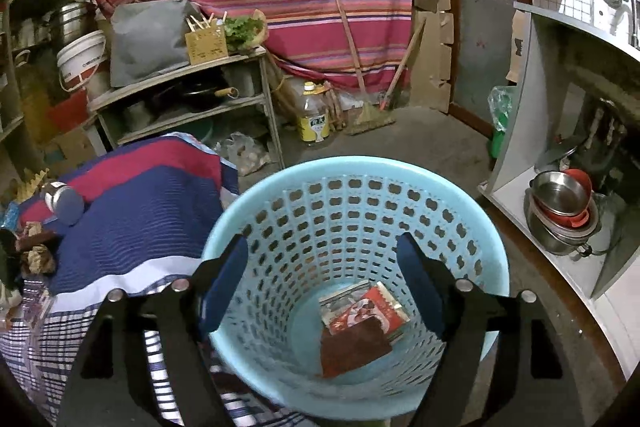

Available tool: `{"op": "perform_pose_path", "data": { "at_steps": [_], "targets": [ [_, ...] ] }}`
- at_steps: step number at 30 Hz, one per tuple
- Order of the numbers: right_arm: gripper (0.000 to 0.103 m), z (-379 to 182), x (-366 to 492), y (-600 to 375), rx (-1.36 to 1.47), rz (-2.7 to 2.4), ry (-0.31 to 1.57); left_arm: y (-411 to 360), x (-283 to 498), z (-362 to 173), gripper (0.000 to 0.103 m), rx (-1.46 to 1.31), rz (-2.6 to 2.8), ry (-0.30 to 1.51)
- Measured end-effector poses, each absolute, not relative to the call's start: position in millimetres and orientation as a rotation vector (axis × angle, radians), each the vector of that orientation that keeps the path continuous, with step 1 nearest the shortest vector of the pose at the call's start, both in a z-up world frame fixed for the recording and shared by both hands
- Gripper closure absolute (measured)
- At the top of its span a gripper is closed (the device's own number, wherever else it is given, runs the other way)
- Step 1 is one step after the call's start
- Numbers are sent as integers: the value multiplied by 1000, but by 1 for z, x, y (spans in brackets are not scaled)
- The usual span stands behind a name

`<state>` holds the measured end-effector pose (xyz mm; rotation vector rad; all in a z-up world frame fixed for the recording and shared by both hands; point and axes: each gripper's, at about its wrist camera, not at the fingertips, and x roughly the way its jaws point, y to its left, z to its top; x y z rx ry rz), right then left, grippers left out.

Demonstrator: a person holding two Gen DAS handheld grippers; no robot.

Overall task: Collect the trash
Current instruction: 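Move both open tools back over the table, then grasp the orange-and-clear wrapper bag with the left tool and lift it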

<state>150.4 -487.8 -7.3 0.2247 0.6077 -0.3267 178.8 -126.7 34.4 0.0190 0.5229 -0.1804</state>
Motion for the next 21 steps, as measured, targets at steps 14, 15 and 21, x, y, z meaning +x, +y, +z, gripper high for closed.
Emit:
{"op": "perform_pose_path", "data": {
  "at_steps": [14,15,21],
  "targets": [
    [18,9,144,-352,142,-148,570,-2,161,27,6,-39,-26,572],
    [18,8,145,-342,131,-136,572,7,160,23,6,-37,-14,581],
    [18,3,149,-286,84,-63,597,50,160,-2,6,-57,27,643]
  ]
}}
